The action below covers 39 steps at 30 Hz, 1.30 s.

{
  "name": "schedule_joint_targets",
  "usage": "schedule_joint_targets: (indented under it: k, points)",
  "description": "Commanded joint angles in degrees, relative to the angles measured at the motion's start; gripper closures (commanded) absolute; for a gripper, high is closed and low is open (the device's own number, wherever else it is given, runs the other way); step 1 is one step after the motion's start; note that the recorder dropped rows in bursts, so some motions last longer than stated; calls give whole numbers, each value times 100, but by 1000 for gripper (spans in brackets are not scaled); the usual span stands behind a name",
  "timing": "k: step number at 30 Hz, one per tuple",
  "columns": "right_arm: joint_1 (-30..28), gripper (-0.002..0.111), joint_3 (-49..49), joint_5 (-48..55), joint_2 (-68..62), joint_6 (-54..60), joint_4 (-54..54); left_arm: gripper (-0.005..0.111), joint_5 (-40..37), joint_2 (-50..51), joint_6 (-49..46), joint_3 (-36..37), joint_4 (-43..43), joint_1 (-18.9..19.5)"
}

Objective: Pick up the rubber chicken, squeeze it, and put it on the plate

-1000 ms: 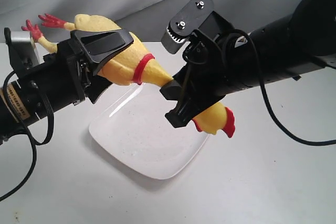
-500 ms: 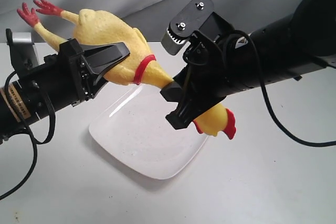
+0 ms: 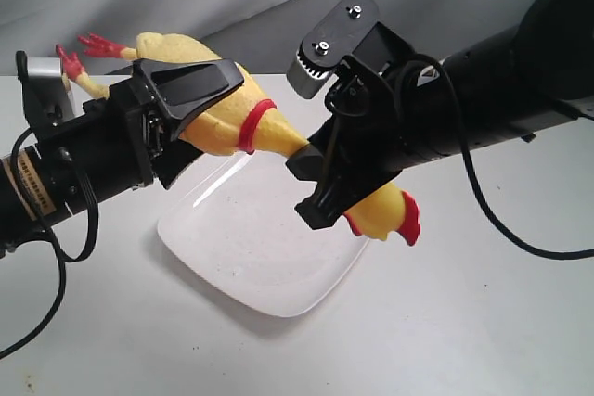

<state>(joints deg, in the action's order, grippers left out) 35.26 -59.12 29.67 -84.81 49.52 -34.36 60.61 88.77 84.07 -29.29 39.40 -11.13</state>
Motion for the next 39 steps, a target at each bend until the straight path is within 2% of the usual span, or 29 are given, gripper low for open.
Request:
schedule_joint_targets:
  k: [1,4,6,15,17,20,21,25,31,33,34,36,39]
  points:
    - [14,108,1,-32,39,-27,-10,36,-521,-6,111,-36,54,-20]
    - [14,108,1,-32,39,-27,-10,83,-538,-6,111,-36,166,-20]
    - [14,108,1,-32,39,-27,-10,106,-538,-6,66,-36,166,-20]
    - [14,108,1,-32,39,-27,-10,104,-538,-6,-55,-36,143,-20]
    - [14,108,1,-32,39,-27,-10,96,-477,-6,-55,-36,143,-20]
    - [14,108,1,-32,39,-27,-10,70,-265,-6,-55,-36,183,-20]
    - [14,108,1,-32,39,-27,-10,53,-140,-6,-55,-36,194,-20]
    - [14,108,1,-32,39,-27,-10,2,135,-6,-55,-36,139,-20]
    - [14,108,1,-32,39,-27,-10,3,151,-6,-18,-36,134,-20]
    - [14,108,1,-32,39,-27,-10,10,-64,-6,76,-36,123,-20]
    - [14,108,1,-32,39,-27,-10,18,-183,-6,155,-36,135,-20]
    - [14,108,1,-32,39,-27,-10,43,-413,-6,170,-36,183,-20]
    - [14,108,1,-32,39,-27,-10,89,-346,-6,127,-36,314,-20]
